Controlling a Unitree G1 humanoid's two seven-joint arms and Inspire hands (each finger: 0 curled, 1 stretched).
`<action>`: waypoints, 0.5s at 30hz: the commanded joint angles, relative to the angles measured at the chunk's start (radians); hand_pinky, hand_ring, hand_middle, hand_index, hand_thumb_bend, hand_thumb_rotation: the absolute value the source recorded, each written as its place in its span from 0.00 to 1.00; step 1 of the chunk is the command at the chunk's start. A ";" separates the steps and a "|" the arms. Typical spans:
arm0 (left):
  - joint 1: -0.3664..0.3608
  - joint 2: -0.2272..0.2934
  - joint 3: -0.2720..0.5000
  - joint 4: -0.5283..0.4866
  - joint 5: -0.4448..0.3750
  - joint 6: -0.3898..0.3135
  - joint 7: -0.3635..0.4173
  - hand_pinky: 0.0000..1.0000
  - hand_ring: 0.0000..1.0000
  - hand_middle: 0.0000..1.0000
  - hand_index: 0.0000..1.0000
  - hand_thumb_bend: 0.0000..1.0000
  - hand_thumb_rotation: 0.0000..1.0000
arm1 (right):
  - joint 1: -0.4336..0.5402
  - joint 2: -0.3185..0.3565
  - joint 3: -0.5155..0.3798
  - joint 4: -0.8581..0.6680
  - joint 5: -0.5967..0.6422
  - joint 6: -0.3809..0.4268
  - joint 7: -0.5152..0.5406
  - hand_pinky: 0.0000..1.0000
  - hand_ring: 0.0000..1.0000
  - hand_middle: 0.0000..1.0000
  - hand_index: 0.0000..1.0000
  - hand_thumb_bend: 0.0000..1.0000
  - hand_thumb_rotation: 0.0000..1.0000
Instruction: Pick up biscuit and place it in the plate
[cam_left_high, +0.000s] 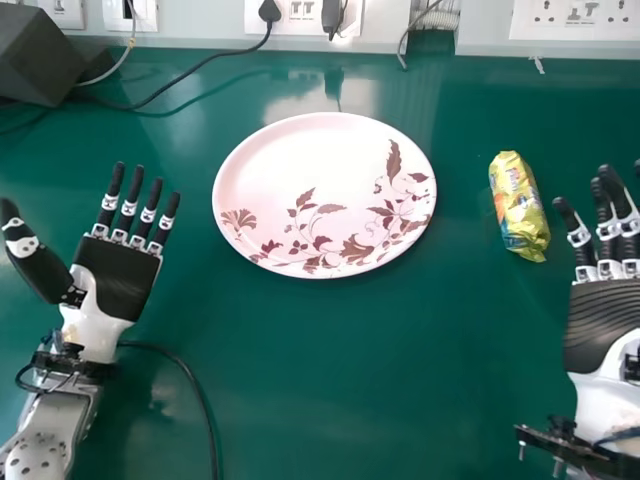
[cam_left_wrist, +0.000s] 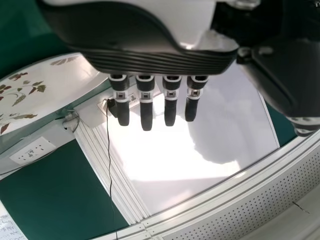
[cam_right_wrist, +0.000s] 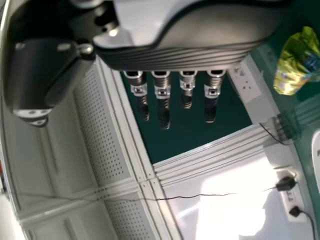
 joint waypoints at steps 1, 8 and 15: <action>0.008 0.008 0.013 0.030 -0.001 0.000 -0.015 0.90 0.90 0.95 0.96 1.00 0.80 | 0.017 0.007 0.006 -0.029 -0.055 0.007 -0.029 0.86 0.88 0.88 0.94 0.90 0.84; -0.009 0.015 0.012 0.060 0.002 0.001 -0.023 0.92 0.90 0.96 0.97 1.00 0.84 | 0.037 0.008 0.020 -0.095 -0.252 0.030 -0.117 0.87 0.88 0.87 0.94 0.89 0.84; -0.028 0.018 0.008 0.081 0.010 -0.004 -0.028 0.95 0.93 0.98 1.00 1.00 0.88 | 0.045 -0.003 0.030 -0.170 -0.405 0.105 -0.173 0.87 0.88 0.87 0.93 0.89 0.83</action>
